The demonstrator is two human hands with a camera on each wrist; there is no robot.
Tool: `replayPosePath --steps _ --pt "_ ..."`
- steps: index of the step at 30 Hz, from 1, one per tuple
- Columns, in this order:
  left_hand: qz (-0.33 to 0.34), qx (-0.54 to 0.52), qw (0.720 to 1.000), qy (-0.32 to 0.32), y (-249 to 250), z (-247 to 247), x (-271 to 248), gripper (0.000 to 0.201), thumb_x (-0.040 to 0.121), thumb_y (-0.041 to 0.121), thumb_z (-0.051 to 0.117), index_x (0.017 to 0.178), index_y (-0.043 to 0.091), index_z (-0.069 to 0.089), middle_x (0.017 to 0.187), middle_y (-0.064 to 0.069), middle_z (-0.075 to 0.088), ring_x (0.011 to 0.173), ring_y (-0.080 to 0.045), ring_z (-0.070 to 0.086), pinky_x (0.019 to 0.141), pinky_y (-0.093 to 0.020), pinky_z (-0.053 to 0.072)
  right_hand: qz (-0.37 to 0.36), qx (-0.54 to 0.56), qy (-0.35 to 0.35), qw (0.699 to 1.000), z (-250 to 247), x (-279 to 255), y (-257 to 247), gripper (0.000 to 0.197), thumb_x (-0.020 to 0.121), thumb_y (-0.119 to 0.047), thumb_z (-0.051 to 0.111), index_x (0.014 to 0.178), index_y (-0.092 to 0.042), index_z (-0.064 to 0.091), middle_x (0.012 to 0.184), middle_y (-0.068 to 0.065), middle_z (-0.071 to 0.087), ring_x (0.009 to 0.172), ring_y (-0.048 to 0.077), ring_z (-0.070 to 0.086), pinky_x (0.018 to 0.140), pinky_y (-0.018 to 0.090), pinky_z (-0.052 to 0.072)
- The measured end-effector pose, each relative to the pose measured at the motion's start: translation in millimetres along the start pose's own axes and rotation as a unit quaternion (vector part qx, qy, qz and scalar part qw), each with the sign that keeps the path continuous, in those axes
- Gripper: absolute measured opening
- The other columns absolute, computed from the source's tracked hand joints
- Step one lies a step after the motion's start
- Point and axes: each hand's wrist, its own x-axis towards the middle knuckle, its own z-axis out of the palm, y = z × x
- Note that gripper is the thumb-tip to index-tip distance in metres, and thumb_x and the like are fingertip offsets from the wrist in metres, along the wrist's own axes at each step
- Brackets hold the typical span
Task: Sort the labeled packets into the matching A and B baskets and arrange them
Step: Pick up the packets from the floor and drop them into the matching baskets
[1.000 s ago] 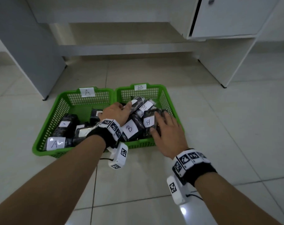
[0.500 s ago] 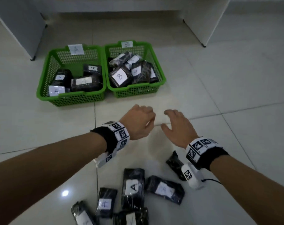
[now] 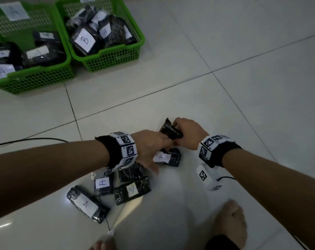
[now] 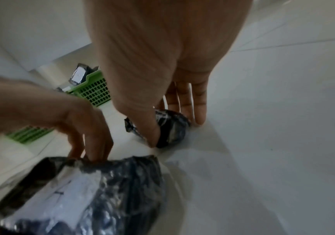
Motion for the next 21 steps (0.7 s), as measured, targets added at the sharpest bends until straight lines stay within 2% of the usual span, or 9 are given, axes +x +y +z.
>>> replayPosePath --steps 2,5,8,10,13,15,17,18,21 --pt "-0.018 -0.009 1.0 0.003 -4 7 -1 0.064 0.073 0.042 0.078 0.124 0.021 0.044 0.115 0.0 0.057 0.091 -0.023 0.061 0.069 -0.032 0.047 0.011 0.048 0.027 0.998 -4 4 -1 0.051 0.079 -0.018 0.077 0.125 -0.009 0.057 0.115 0.011 0.067 0.102 0.03 0.064 0.079 0.029 0.046" --pt "-0.04 -0.049 0.997 0.035 -17 0 -12 0.063 0.072 0.037 0.074 0.127 0.022 0.048 0.115 0.001 0.059 0.089 -0.024 0.063 0.075 -0.037 0.053 0.083 0.238 0.059 0.966 -16 15 -6 0.036 0.085 -0.014 0.069 0.12 -0.014 0.061 0.106 0.009 0.071 0.089 0.026 0.066 0.075 0.034 0.054" --pt "-0.063 -0.072 0.991 0.09 -37 -18 -30 0.059 0.071 0.039 0.074 0.123 0.024 0.053 0.112 0.005 0.06 0.087 -0.019 0.061 0.075 -0.033 0.052 0.134 0.448 0.085 0.88 -34 25 -17 0.021 0.089 -0.007 0.053 0.105 -0.006 0.066 0.089 0.017 0.068 0.073 0.029 0.059 0.052 0.031 0.039" --pt "-0.079 -0.069 0.987 0.125 -52 -30 -43 0.056 0.072 0.044 0.074 0.12 0.024 0.053 0.109 0.007 0.058 0.086 -0.015 0.058 0.073 -0.031 0.05 0.138 0.548 0.087 0.82 -44 28 -25 0.03 0.089 -0.006 0.042 0.105 0.002 0.066 0.086 0.024 0.065 0.063 0.029 0.055 0.05 0.03 0.028" --pt "-0.119 -0.079 0.976 0.166 -77 -49 -59 0.054 0.069 0.035 0.074 0.117 0.023 0.053 0.104 0.005 0.057 0.086 -0.016 0.056 0.072 -0.03 0.048 0.137 0.647 0.072 0.747 -58 29 -37 0.029 0.093 -0.011 0.035 0.101 -0.002 0.062 0.084 0.027 0.061 0.057 0.026 0.049 0.05 0.028 0.026" --pt "-0.144 -0.081 0.965 0.202 -92 -65 -69 0.053 0.066 0.031 0.075 0.114 0.024 0.052 0.102 0.006 0.054 0.085 -0.016 0.054 0.071 -0.031 0.048 0.115 0.671 0.033 0.732 -69 32 -45 0.028 0.097 -0.023 0.037 0.095 -0.005 0.057 0.078 0.021 0.056 0.056 0.024 0.045 0.049 0.028 0.025" --pt "-0.151 -0.065 0.956 0.244 -104 -78 -78 0.052 0.064 0.032 0.077 0.109 0.024 0.052 0.102 0.007 0.051 0.084 -0.015 0.051 0.069 -0.03 0.046 0.084 0.674 -0.001 0.734 -82 33 -55 0.033 0.098 -0.038 0.042 0.09 -0.009 0.056 0.073 0.015 0.053 0.055 0.022 0.043 0.051 0.029 0.023" --pt "-0.155 -0.058 0.95 0.263 -109 -84 -82 0.052 0.064 0.032 0.078 0.108 0.023 0.052 0.103 0.006 0.051 0.085 -0.014 0.05 0.069 -0.029 0.045 0.069 0.665 -0.009 0.743 -89 32 -61 0.029 0.095 -0.037 0.047 0.088 -0.01 0.056 0.072 0.013 0.052 0.056 0.022 0.043 0.051 0.03 0.022" --pt "-0.186 -0.056 0.932 0.306 -122 -96 -95 0.052 0.063 0.033 0.078 0.107 0.021 0.054 0.105 0.004 0.052 0.091 -0.017 0.051 0.072 -0.03 0.043 0.043 0.634 -0.007 0.772 -103 34 -82 0.008 0.083 -0.017 0.055 0.086 -0.01 0.052 0.074 0.011 0.051 0.056 0.019 0.042 0.051 0.029 0.022"
